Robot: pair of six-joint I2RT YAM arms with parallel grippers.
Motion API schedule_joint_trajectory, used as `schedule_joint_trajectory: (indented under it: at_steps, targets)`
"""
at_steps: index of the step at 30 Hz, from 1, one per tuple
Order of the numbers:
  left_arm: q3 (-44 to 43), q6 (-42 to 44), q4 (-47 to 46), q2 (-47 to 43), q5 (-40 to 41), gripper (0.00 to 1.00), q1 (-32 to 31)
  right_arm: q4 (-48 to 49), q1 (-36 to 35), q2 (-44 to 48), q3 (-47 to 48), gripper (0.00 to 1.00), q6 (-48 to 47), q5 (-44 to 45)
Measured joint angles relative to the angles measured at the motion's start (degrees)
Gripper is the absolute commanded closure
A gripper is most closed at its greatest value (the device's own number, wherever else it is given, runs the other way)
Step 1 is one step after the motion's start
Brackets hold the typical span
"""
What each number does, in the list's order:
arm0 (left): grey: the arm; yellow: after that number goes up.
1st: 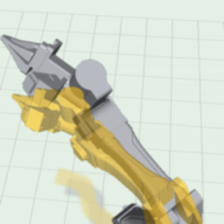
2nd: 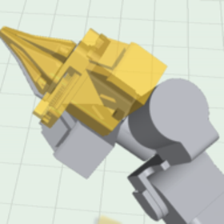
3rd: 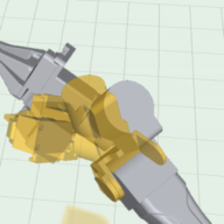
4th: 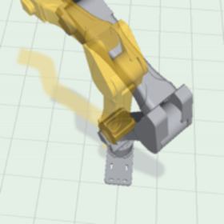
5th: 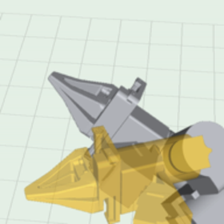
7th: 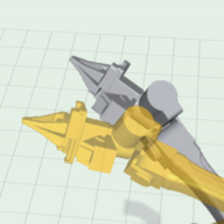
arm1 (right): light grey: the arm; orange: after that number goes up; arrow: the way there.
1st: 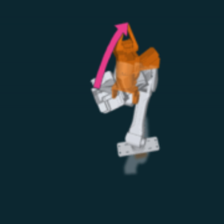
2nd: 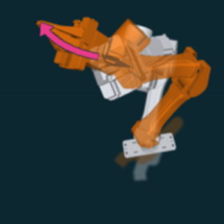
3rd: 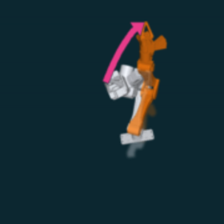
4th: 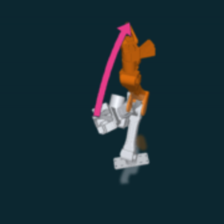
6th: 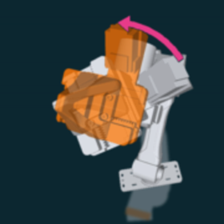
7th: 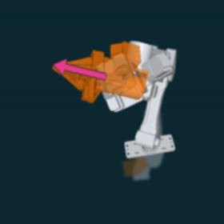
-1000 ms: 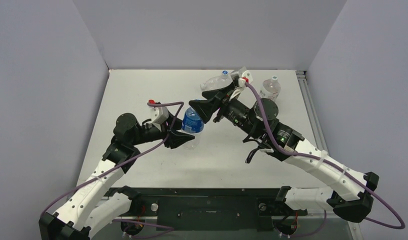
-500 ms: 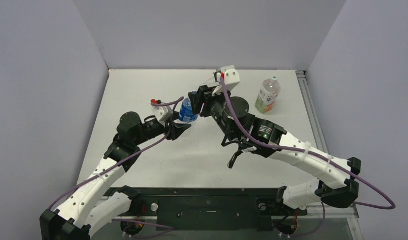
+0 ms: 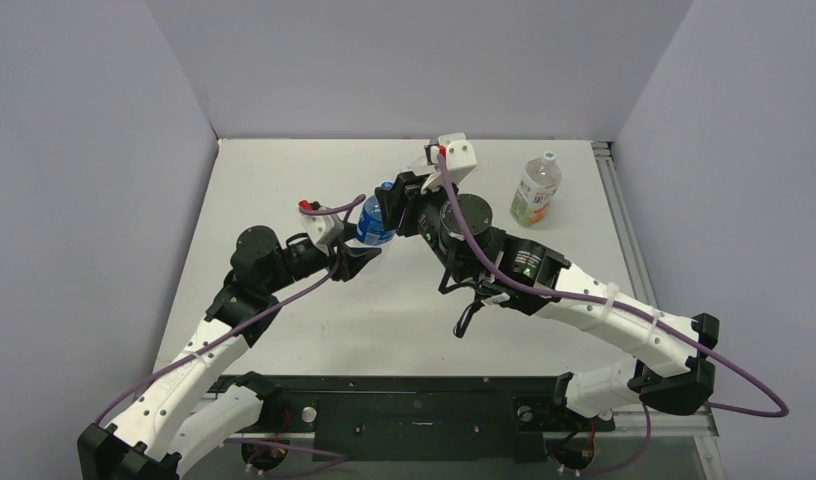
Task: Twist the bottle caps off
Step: Unscrew the bottle cap from the plastic bottle.
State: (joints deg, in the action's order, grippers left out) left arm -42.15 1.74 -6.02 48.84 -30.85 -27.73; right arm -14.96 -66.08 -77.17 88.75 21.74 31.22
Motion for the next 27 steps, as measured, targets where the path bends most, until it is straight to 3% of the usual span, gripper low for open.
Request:
schedule_joint_trajectory:
  at_steps: [3,10,16,20,27]
  targets:
    - [0.04,-0.04,0.02,-0.17,0.02,1.00,0.00,0.15,0.33,-0.46,0.44,0.69,0.81,-1.22]
    - [0.26,-0.59,0.28,-0.39,0.63,1.00,0.02,0.28,1.55,-1.31,0.94,0.99,1.88,-3.43]
    - [0.26,-1.95,0.59,-0.42,0.39,1.00,0.09,1.27,4.35,-0.39,-0.44,1.00,1.40,-10.54]
    - [0.24,-4.17,1.99,-0.46,-2.91,1.00,0.15,5.07,9.73,4.28,-7.15,1.00,1.11,-24.50]
    - [-1.16,-9.92,2.36,-0.46,-15.61,1.00,0.11,11.80,15.50,12.81,-16.00,1.00,1.09,-46.56]
